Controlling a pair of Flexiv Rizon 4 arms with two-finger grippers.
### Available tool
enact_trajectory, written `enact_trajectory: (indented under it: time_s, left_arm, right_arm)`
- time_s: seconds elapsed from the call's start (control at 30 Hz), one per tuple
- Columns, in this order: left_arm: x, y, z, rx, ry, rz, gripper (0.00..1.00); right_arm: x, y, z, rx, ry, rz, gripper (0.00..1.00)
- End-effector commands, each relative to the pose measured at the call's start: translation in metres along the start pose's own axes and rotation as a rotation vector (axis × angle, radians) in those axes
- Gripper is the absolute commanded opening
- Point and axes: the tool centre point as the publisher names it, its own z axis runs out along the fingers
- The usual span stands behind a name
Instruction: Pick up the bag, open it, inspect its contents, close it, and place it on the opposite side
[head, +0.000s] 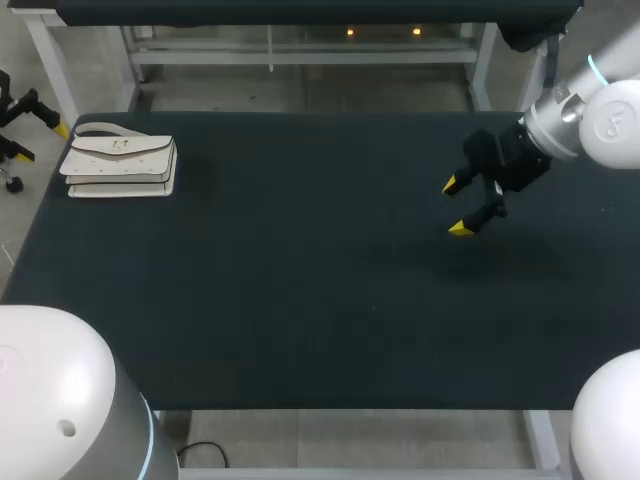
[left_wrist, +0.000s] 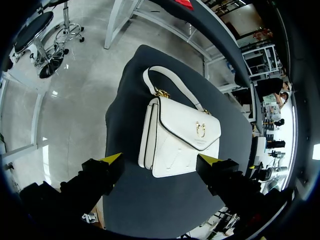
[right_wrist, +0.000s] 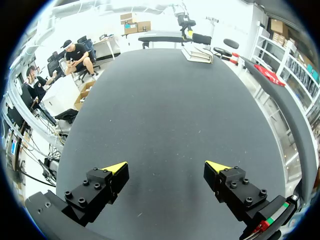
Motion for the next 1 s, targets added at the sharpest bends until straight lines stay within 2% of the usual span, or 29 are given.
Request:
enact_trajectory:
  time_s: [0.03,0.33,0.47,0.5,0.57,0.6,0.77,1.0]
  left_arm:
    - [-0.009,-0.017,0.011,-0.042,0.034,-0.011,1.00]
    - [-0.011,-0.033,0.027,-0.032,0.059,-0.036,0.98]
    - [-0.007,-0.041,0.031,-0.029,0.063,-0.033,0.67]
    - [-0.006,-0.042,0.032,-0.030,0.063,-0.031,0.49]
    - [-0.004,-0.044,0.034,-0.032,0.062,-0.028,0.20]
    - [-0.003,-0.045,0.035,-0.033,0.063,-0.027,0.00]
    - [0.003,-0.044,0.037,-0.044,0.060,-0.010,0.00]
    - [0.008,-0.030,0.028,-0.036,0.060,0.003,0.00]
  right_arm:
    - [0.000,-0.001,0.001,-0.002,-0.003,-0.001,1.00]
    - [0.000,-0.001,0.001,-0.002,-0.003,-0.001,1.00]
    - [0.000,-0.001,0.001,-0.002,-0.003,-0.001,1.00]
    - [0.000,-0.001,0.001,-0.002,-0.003,-0.001,1.00]
    - [0.000,-0.001,0.001,-0.002,-0.003,-0.001,1.00]
    - [0.000,-0.001,0.001,-0.002,-0.003,-0.001,1.00]
    - [0.000,-0.001,0.001,-0.002,-0.003,-0.001,1.00]
    - [0.000,-0.001,0.001,-0.002,-0.003,-0.001,1.00]
